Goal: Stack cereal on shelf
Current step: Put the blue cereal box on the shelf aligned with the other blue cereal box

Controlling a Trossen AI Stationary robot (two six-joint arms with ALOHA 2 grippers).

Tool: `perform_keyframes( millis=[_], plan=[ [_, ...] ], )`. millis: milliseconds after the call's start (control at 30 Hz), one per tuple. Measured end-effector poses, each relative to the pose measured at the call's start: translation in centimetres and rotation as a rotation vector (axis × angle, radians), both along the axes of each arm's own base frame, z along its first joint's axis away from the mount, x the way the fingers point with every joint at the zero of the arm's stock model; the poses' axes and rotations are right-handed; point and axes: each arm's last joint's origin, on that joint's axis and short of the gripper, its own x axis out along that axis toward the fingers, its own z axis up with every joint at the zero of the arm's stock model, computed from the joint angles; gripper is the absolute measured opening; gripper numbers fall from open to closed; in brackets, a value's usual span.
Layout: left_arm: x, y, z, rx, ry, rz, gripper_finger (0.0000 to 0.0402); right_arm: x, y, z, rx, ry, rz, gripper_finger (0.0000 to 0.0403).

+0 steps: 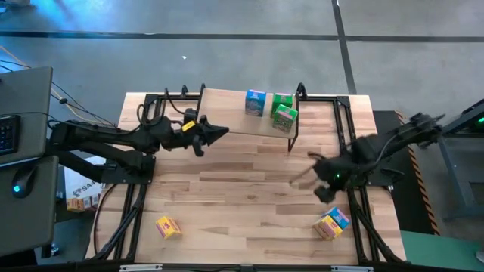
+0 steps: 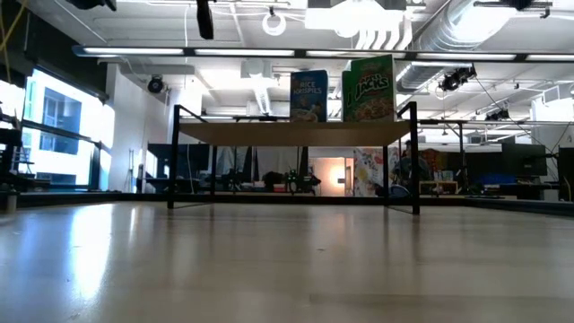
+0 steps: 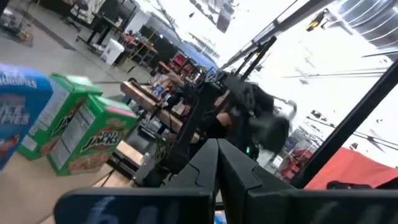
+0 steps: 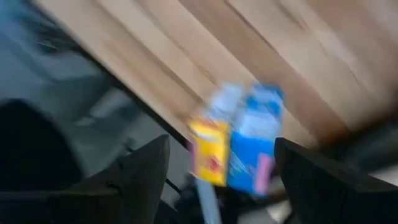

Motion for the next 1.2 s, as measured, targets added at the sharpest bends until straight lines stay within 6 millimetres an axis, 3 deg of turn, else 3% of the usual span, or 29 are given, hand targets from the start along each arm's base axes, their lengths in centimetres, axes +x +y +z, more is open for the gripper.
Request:
perform_keyframes(
  millis=[233, 467, 733, 967, 1200],
  plan=[
    [-0.2, 0.0, 0.0, 0.02, 0.012, 0.003, 0.0, -1.4, 3.9, -1.3, -0.051, 0.213, -0.056, 0.0282],
    [-0.1, 0.0, -0.5, 0.023, 0.064, -0.005, 0.0, -2.8, 6.0, -1.4, -0.098, 0.192, -0.132, 0.0282],
    [-0.1, 0.0, -0.6, 0.022, 0.08, -0.006, 0.0, -3.1, 8.6, -3.2, -0.196, 0.181, 0.004, 0.0282],
    [-0.1, 0.1, -0.6, -0.006, 0.072, 0.046, 0.0, -3.1, 8.9, -5.0, -0.243, 0.196, 0.001, 0.0282],
    [-0.1, 0.1, -0.6, -0.03, 0.068, 0.042, 0.0, -3.1, 8.8, -5.4, -0.268, 0.177, 0.01, 0.0282]
  ],
)
